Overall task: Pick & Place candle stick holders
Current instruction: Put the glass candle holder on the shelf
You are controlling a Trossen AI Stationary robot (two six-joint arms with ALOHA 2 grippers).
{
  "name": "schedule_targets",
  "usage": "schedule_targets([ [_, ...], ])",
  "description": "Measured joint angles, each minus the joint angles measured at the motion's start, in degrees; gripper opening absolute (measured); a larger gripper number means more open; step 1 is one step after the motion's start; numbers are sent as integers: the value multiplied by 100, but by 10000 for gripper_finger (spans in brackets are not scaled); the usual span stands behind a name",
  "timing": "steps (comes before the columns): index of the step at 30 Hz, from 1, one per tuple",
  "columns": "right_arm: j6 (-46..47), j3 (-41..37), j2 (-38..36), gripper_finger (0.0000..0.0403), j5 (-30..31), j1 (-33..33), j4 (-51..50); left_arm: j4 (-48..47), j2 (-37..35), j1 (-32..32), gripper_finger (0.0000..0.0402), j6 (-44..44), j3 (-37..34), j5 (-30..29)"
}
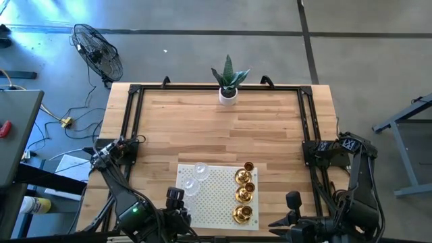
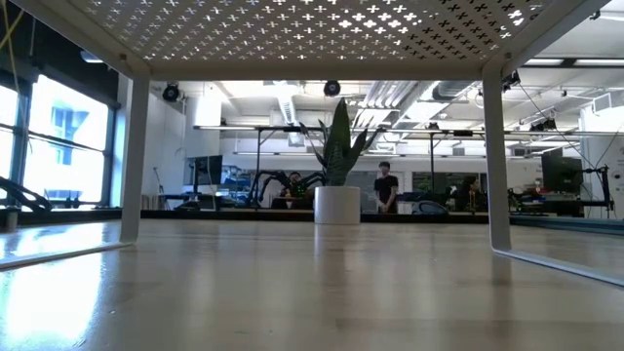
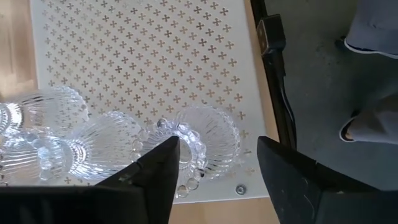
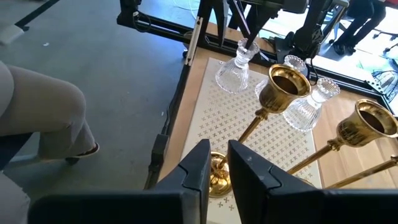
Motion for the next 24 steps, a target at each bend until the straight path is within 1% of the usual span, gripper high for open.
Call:
schedule_targets([
  [2,0,0,0,47,0,0,1,12,-2,0,209,17,6,74],
  [7,-2,0,0,48,4,-2,1,143,-4,0,209,395,68,93],
  [12,0,0,0,47,4,-2,1,153,-7,0,209,613,70,-96],
  [16,0,0,0,47,4,-2,1,140,-7,0,209,629,70,-315],
  [24,-2,0,0,46,11,-2,1,130,-17,0,209,622,72,-355],
])
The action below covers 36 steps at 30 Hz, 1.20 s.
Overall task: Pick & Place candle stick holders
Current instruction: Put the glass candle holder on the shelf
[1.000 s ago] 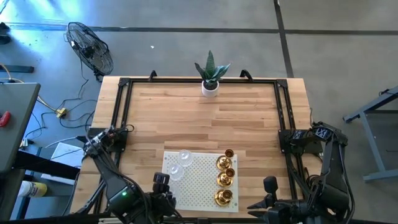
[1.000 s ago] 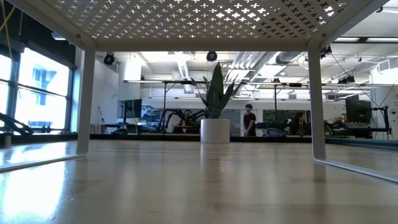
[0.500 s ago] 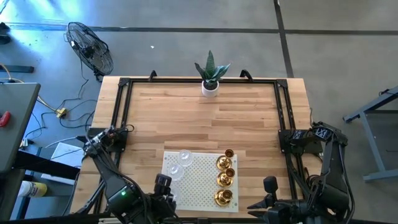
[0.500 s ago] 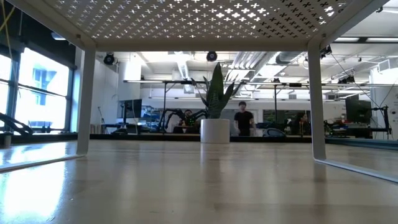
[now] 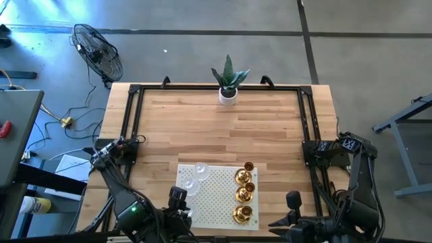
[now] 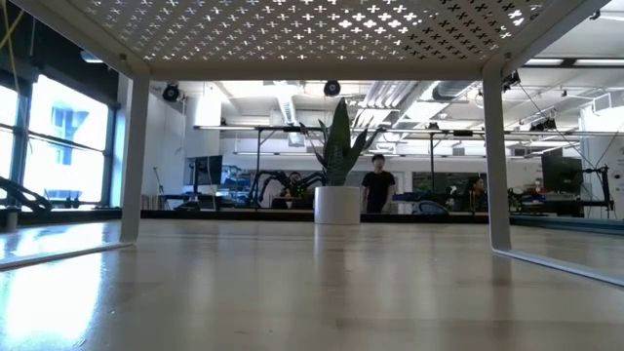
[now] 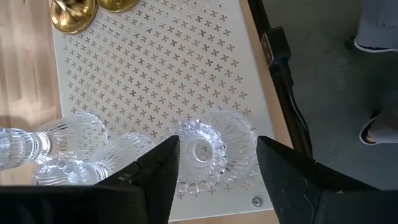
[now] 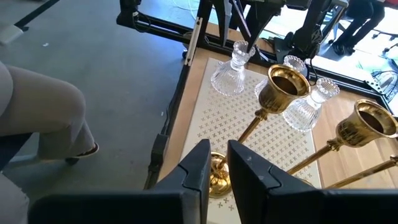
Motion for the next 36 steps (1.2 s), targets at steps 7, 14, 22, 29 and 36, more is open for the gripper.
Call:
schedule_targets([
  [7,-107,0,2,48,380,0,0,8,-87,11,209,-6,8,-53],
  [14,-153,0,2,48,381,2,1,217,-262,0,209,-10,9,-113],
  [22,-316,0,2,46,362,2,2,337,-577,0,209,-14,9,-282],
  [29,-443,0,2,46,333,-39,27,209,-783,0,209,-60,9,-815],
  [36,-468,0,2,28,446,-241,7,172,-787,29,209,-587,9,-1034],
])
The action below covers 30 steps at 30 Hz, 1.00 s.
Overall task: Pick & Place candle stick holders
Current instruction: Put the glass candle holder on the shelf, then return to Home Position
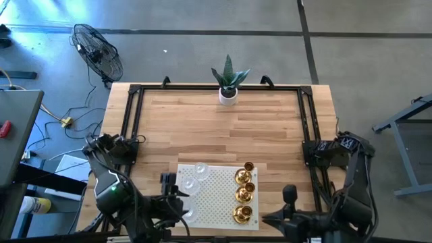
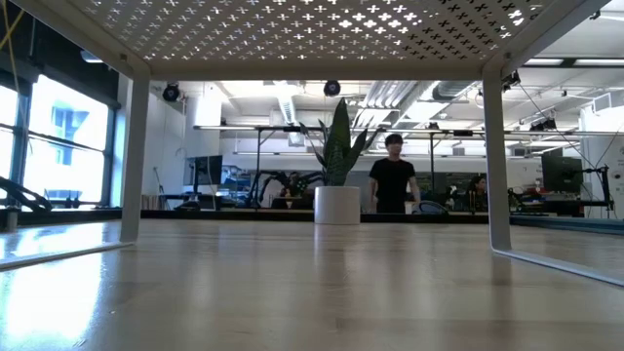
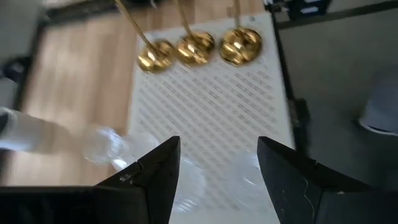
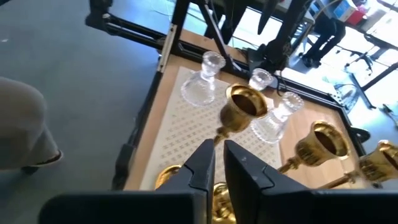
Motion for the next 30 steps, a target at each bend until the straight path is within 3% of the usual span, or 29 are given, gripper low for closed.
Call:
schedule_targets([
  [4,-243,0,0,4,-59,-149,4,76,0,-29,199,357,0,-369],
  [7,-423,0,-10,5,-85,-211,139,61,4,-29,169,688,43,-431],
  [16,-592,0,-458,1,441,-27,208,300,-253,-29,10,1470,238,-606],
  [25,-836,4,-961,0,909,372,-156,249,-992,-29,2,1826,247,-983],
  [30,-111,5,-1299,0,1347,655,-1054,-224,-1451,-29,2,1867,247,-1023],
])
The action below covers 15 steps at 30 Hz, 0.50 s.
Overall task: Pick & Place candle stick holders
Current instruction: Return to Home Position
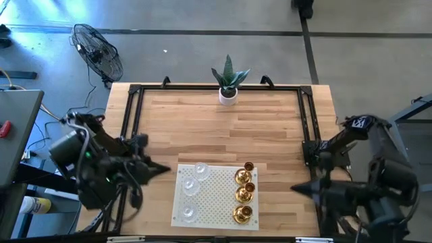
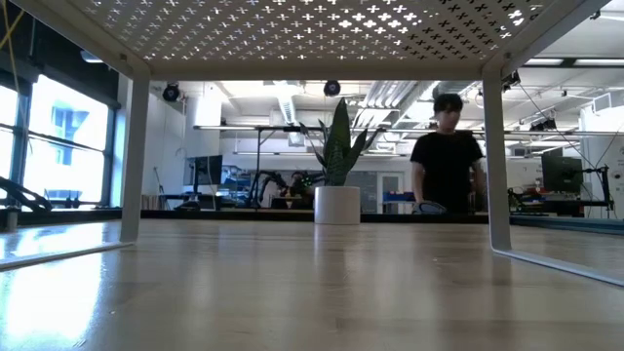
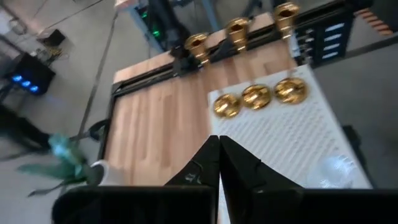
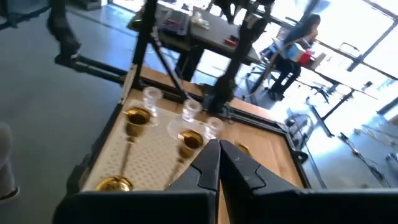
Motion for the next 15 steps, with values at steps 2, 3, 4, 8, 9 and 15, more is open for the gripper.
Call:
schedule_targets([
  [2,577,2,-113,0,193,116,-527,-340,-184,0,1,-244,0,-138],
  [3,936,2,-166,0,289,173,-805,-449,-278,0,2,-382,-2,-214],
  [4,1263,2,-209,0,402,237,-1087,-410,-380,2,1,-462,-39,-246],
  [8,1698,-210,-490,0,713,487,-1365,-409,-802,0,1,-391,-334,72],
  [9,1570,-333,-581,0,754,573,-1247,-410,-914,0,1,-403,-451,125],
  [15,2347,-1571,-1428,0,1287,1097,-1210,-311,-1827,0,0,-746,-1531,214],
])
